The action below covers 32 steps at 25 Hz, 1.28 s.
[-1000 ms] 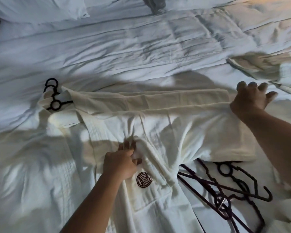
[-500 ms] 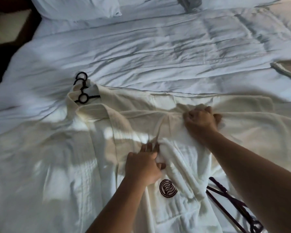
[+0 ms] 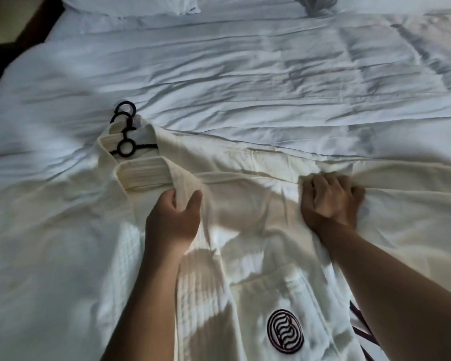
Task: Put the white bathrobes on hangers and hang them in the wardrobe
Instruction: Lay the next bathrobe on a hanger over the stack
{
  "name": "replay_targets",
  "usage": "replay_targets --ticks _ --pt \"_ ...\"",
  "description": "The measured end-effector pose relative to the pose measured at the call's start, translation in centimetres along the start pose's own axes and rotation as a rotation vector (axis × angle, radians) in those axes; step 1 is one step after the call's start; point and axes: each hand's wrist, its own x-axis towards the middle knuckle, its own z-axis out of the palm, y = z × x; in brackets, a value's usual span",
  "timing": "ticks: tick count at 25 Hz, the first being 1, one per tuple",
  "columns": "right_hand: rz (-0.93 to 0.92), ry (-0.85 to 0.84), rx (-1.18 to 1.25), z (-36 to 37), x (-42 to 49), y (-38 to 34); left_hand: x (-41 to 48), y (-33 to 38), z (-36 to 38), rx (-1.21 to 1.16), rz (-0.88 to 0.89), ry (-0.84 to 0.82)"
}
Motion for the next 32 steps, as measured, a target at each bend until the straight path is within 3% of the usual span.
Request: replay_targets --ticks 1,5,9,13,18,21,24,26,29,32 --pt "0.002 -0.002 -0.007 0.0 0.0 0.0 1.1 0.6 0.1 0.006 0.017 -0.040" --pt "0.004 -0.013 -0.011 0.0 0.0 -0.3 5.5 0.7 -2.1 -0.204 -0.034 0.122" --pt "0.002 0.002 -0.023 0.1 0.1 -0.3 6.3 0.2 -1.0 -0.276 -0.037 -0.139" --pt "0.001 0.013 -0.028 0.3 0.2 -0.2 8.2 1.2 -1.3 -0.111 0.109 0.010" --pt "-0.002 0.017 -0.014 0.2 0.2 -0.2 5.2 -1.0 -1.7 -0.229 -0.069 -0.193" --pt "-0.001 0.005 -0.027 0.2 0.2 -0.3 5.1 -2.6 -2.5 -0.086 -0.050 -0.062" --pt "-0.003 0.026 -0.045 0.4 0.1 -0.3 6.0 -0.4 -2.0 -0.274 -0.049 -0.191" --pt "-0.007 0.028 -0.044 0.4 0.3 -0.2 7.5 1.0 -1.0 -0.322 -0.011 -0.145" --pt "-0.023 0.032 -0.023 0.4 0.3 -0.2 9.4 1.8 -0.4 -0.248 0.029 0.015" --pt "-0.016 0.024 -0.025 0.4 0.4 -0.1 7.8 0.7 -1.2 -0.136 0.037 -0.001"
